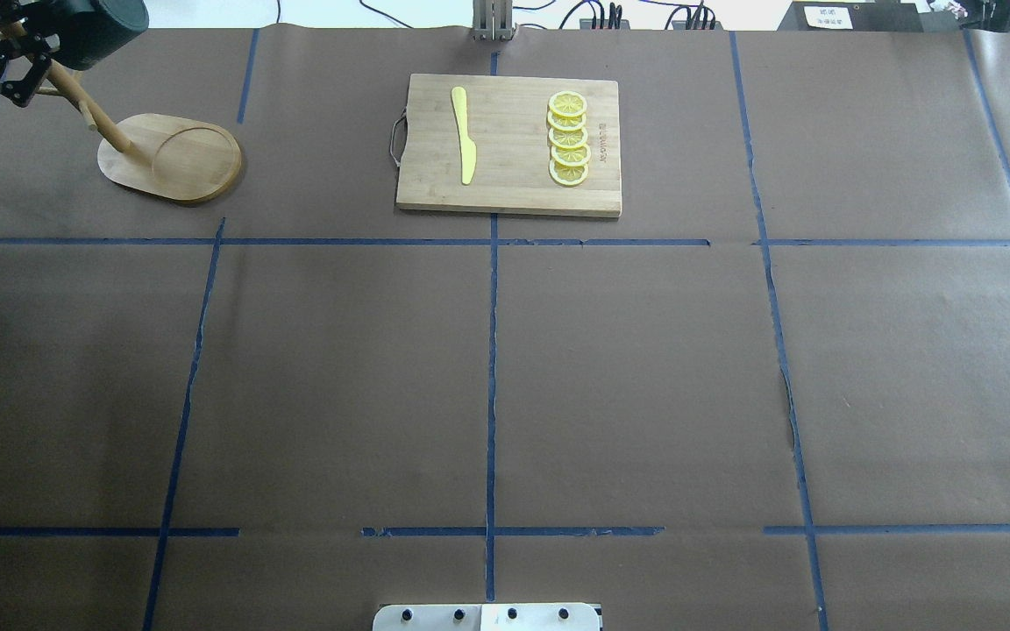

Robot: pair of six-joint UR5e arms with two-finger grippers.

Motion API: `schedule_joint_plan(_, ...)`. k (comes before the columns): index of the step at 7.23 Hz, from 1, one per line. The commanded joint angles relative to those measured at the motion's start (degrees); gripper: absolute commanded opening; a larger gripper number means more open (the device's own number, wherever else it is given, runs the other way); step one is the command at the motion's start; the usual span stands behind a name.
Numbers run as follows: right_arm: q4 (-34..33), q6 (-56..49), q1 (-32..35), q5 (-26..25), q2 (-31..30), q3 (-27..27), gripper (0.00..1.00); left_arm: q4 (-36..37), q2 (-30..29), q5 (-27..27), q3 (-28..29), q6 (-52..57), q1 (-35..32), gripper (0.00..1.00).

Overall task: Hang cup on storage rack
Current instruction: 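Hook the mug handle onto a peg of the wooden rack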

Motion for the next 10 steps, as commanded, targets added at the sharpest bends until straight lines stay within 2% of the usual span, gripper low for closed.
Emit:
schedule_joint_plan(1,0.0,0.0,0.0,0.0,0.0,0.0,1.00,-2.5,0.0,0.0,2.7,0.0,-0.1,0.00)
schedule_joint_plan(5,0.0,0.0,0.0,0.0,0.1,0.1,1.00,-4.2,0.1,0.0,6.0,0.0,-0.1,0.00)
schedule_joint_plan(6,0.0,0.0,0.0,0.0,0.0,0.1,1.00,-4.2,0.1,0.1,6.2,0.0,-0.1,0.09)
schedule_joint_plan(7,0.0,0.0,0.0,0.0,0.0,0.2,1.00,-4.2,-0.1,0.3,6.8,0.1,0.0,0.76)
schedule_joint_plan(8,0.0,0.1,0.0,0.0,0.0,0.3,1.00,-4.1,-0.3,0.4,7.3,0.1,0.1,1.00)
schedule_joint_plan(10,0.0,0.1,0.0,0.0,0.0,0.3,1.00,-4.1,-0.4,0.4,7.3,0.1,0.1,1.00)
